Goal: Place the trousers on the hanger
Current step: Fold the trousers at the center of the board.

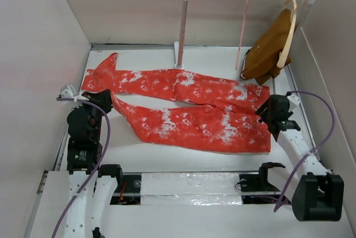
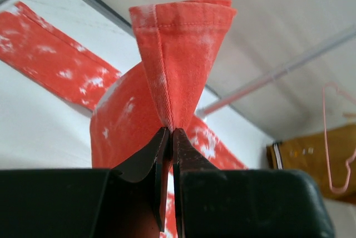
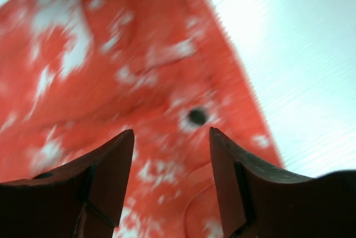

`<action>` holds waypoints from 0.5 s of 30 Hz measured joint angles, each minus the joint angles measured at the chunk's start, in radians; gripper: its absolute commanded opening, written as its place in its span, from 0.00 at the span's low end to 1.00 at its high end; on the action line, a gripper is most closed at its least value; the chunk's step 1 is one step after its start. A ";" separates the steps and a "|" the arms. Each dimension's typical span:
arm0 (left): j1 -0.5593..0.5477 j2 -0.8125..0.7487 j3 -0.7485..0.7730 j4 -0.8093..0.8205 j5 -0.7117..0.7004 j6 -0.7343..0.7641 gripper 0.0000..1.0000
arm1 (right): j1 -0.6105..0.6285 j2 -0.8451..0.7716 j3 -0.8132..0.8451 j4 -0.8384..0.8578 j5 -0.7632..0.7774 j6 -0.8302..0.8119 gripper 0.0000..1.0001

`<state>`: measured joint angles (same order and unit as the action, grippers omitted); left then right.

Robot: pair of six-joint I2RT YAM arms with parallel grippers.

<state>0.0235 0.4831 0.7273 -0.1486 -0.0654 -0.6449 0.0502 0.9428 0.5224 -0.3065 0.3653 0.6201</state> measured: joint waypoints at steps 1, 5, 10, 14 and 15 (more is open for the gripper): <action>-0.018 -0.002 0.000 -0.011 0.011 0.015 0.00 | -0.047 0.022 0.013 0.005 -0.001 -0.012 0.83; -0.100 -0.037 0.000 -0.041 0.034 0.053 0.00 | -0.180 0.137 0.056 0.036 -0.014 -0.069 0.92; -0.205 -0.121 0.002 -0.077 0.018 0.081 0.00 | -0.243 0.384 0.176 0.039 -0.151 -0.161 0.74; -0.259 -0.160 0.003 -0.099 -0.013 0.098 0.00 | -0.274 0.505 0.202 0.065 -0.272 -0.205 0.51; -0.267 -0.167 0.003 -0.105 -0.019 0.103 0.00 | -0.280 0.513 0.202 0.068 -0.295 -0.209 0.43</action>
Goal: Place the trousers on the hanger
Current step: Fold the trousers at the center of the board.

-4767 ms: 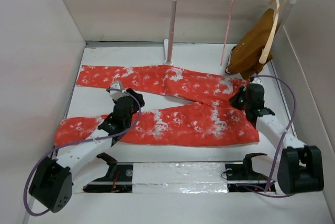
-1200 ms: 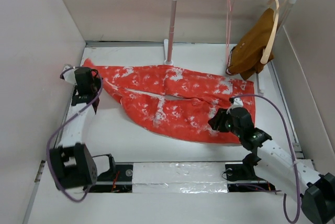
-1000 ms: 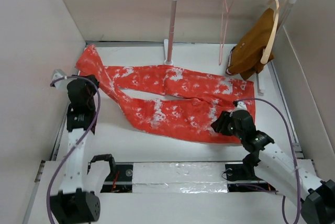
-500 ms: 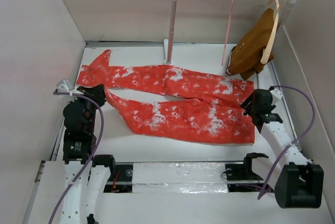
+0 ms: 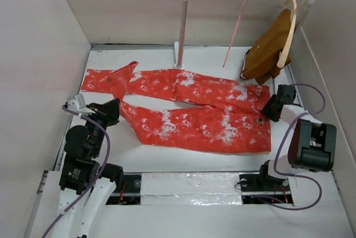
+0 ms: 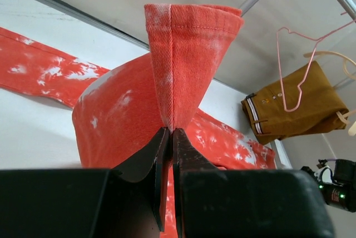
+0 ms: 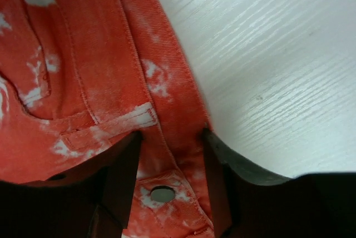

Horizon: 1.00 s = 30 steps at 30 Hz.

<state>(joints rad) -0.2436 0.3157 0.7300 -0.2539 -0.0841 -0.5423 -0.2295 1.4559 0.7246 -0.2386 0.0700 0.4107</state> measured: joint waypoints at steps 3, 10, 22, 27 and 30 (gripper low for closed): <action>-0.018 -0.014 0.002 -0.021 -0.018 0.011 0.00 | -0.013 0.010 0.003 0.021 -0.051 -0.008 0.00; -0.051 -0.045 0.019 -0.103 -0.045 0.037 0.00 | -0.031 0.122 0.112 0.034 -0.104 -0.011 0.00; -0.082 -0.091 0.050 -0.158 -0.059 0.048 0.00 | -0.075 0.076 0.141 0.081 -0.101 -0.016 0.88; -0.118 -0.102 0.035 -0.142 -0.056 0.047 0.00 | -0.130 -0.273 -0.075 0.065 -0.040 0.019 0.76; -0.147 -0.120 0.034 -0.137 -0.061 0.048 0.00 | -0.153 -0.462 -0.191 -0.002 -0.001 0.058 0.72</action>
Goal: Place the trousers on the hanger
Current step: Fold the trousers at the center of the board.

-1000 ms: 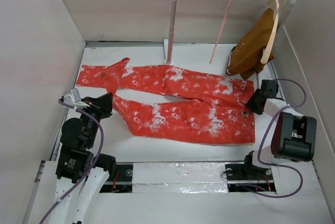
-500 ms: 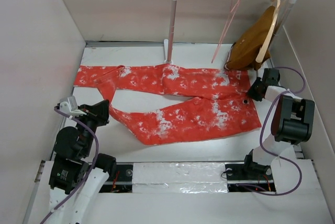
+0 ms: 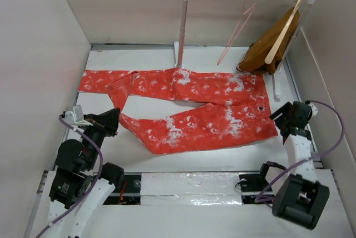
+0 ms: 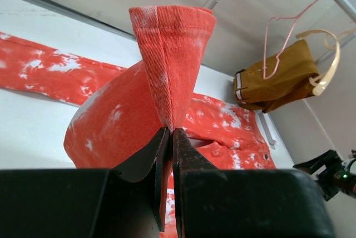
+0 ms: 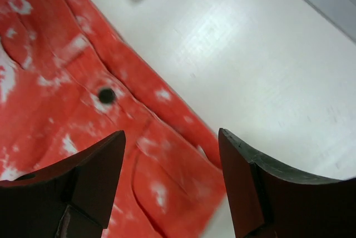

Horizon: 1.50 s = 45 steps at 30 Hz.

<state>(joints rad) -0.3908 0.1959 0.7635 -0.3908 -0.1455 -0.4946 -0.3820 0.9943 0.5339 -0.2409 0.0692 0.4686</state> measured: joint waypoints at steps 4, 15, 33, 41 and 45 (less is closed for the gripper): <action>-0.048 -0.041 0.000 0.002 -0.022 0.000 0.00 | -0.011 -0.171 -0.076 -0.132 -0.007 0.083 0.71; -0.161 -0.113 0.000 -0.003 -0.140 0.004 0.00 | -0.010 -0.241 -0.124 -0.320 0.004 0.274 0.51; -0.191 -0.114 0.043 -0.052 -0.303 0.053 0.00 | 0.037 -0.113 -0.118 -0.296 0.093 0.386 0.00; -0.191 -0.126 0.137 -0.081 -0.477 0.066 0.00 | -0.013 -0.252 0.144 -0.471 0.251 0.280 0.00; -0.221 -0.126 0.169 -0.082 -0.568 0.073 0.00 | -0.025 -0.306 0.188 -0.594 0.264 0.262 0.00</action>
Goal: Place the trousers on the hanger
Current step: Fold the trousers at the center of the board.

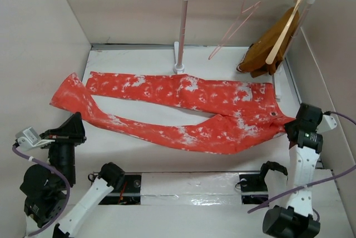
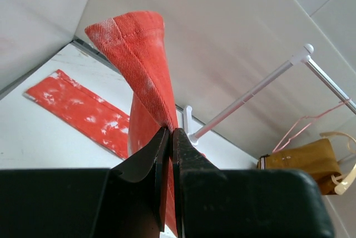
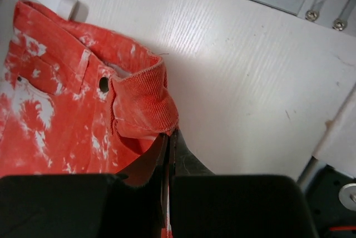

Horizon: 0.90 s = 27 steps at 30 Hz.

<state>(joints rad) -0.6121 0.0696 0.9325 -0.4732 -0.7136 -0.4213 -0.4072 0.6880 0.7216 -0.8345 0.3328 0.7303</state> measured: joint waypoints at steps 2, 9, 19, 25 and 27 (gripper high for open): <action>-0.028 0.002 0.003 -0.007 -0.036 0.000 0.00 | 0.000 -0.052 0.027 -0.071 -0.002 -0.009 0.00; -0.094 0.051 0.030 -0.044 -0.143 0.002 0.00 | 0.000 -0.114 0.266 -0.188 0.052 -0.142 0.00; -0.152 0.097 0.022 -0.093 -0.301 -0.034 0.00 | 0.020 0.294 0.268 -0.016 0.052 -0.257 0.00; -0.185 0.264 0.019 -0.135 -0.439 -0.117 0.02 | 0.140 0.612 0.387 0.069 0.091 -0.278 0.00; -0.185 0.354 0.020 -0.150 -0.465 -0.145 0.02 | 0.167 0.702 0.455 0.079 0.105 -0.286 0.00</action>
<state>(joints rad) -0.7967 0.4240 0.9524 -0.6235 -1.1782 -0.5667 -0.2398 1.3903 1.1770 -0.7551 0.4374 0.4438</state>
